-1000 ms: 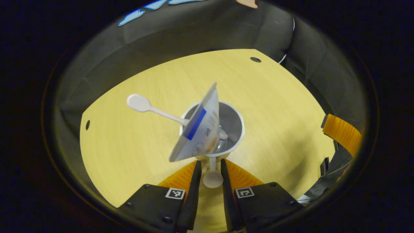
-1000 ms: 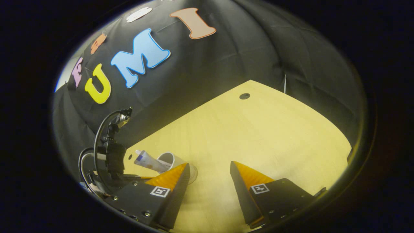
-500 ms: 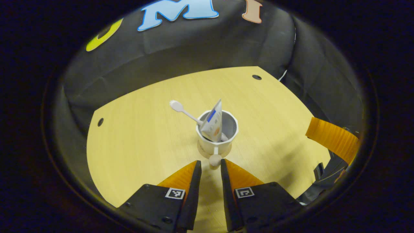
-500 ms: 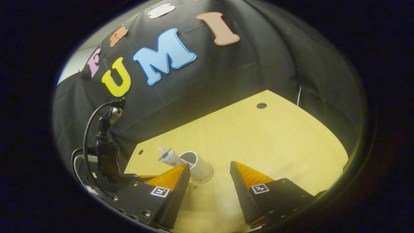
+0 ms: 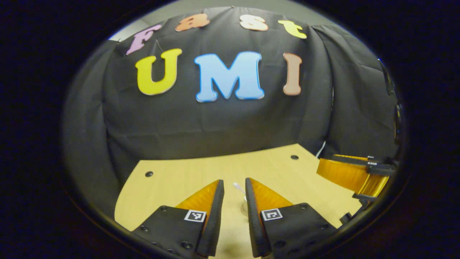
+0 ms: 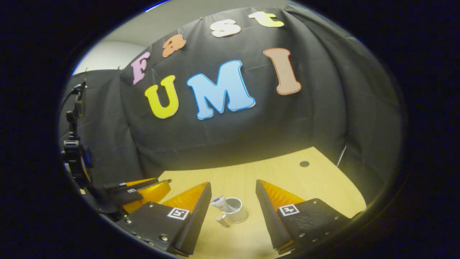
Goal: Put the toothbrush and toothpaste on the desktop into the cup, then pick up the cup and place it on the coaster on the desktop.
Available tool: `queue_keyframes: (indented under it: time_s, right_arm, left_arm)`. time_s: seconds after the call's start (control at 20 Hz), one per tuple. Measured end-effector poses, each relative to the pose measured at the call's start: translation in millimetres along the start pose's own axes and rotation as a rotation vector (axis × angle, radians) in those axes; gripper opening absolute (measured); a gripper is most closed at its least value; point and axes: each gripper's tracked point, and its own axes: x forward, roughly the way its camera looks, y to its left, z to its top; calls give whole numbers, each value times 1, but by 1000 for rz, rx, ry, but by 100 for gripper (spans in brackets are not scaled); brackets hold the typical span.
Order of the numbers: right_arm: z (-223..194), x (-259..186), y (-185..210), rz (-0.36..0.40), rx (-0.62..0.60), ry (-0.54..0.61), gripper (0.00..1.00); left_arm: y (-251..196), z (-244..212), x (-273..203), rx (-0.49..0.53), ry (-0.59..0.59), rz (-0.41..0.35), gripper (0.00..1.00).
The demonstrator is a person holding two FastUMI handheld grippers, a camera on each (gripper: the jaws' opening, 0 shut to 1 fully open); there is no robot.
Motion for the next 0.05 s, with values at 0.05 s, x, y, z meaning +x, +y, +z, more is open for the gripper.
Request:
queue_keyframes:
  time_s: [0.05]
  right_arm:
    - [12,-4,5,1,-29,-31,75]
  left_arm:
    - [2,7,-6,-10,-60,21,42]
